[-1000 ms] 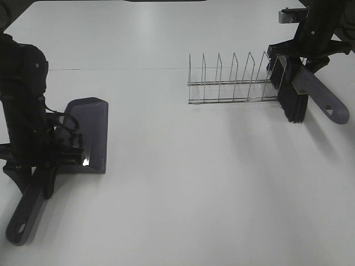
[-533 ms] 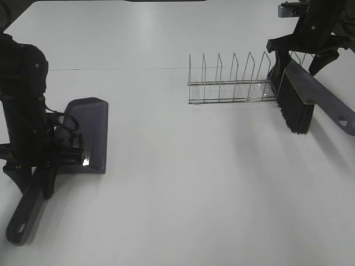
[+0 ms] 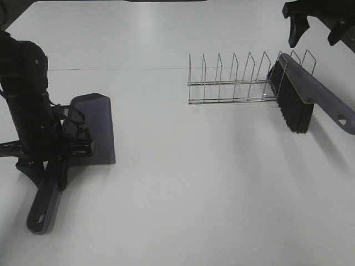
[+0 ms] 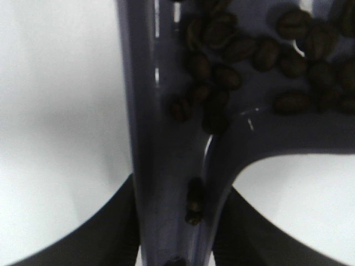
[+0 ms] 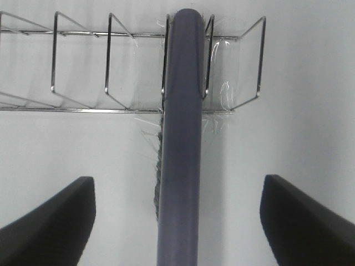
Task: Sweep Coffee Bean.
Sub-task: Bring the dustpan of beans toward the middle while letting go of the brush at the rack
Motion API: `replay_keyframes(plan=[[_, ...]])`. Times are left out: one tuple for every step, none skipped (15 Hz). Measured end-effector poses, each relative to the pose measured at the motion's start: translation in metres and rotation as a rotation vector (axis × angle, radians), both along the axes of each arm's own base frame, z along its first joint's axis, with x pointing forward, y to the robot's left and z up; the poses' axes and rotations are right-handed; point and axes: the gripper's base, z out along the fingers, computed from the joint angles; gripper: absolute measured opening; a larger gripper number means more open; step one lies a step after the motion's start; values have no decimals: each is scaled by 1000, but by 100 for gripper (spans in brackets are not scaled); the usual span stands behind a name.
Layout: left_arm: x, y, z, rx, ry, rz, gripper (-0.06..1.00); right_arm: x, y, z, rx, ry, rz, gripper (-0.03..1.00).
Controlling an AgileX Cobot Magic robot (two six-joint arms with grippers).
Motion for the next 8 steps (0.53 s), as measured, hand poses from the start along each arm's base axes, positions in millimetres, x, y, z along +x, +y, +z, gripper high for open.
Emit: replay_keyframes(plan=[[3,-1,0,-5,-35,11,34,-25,0,27,-1,-20,3,71],[6,-1,1,-14,-70,9,39,-39,0,40,-2,-29,4,71],[8,-2,1,-21,-93,2,43,-48,1,48,3,-35,4,71],[11,-3,1,-31,-130,-11,53,-65,1,59,1,-42,8,71],[13,-3,2,-38,-156,-20,61,-85,1,69,0,-44,11,71],[16,-4,3,-39,-175,-27,68,-103,2,75,-2,-41,18,71],[18,-3,3,-34,-188,-40,71,-121,2,79,-4,-36,24,71],[20,-4,5,-30,-195,-51,73,-141,2,81,-7,-30,33,71]])
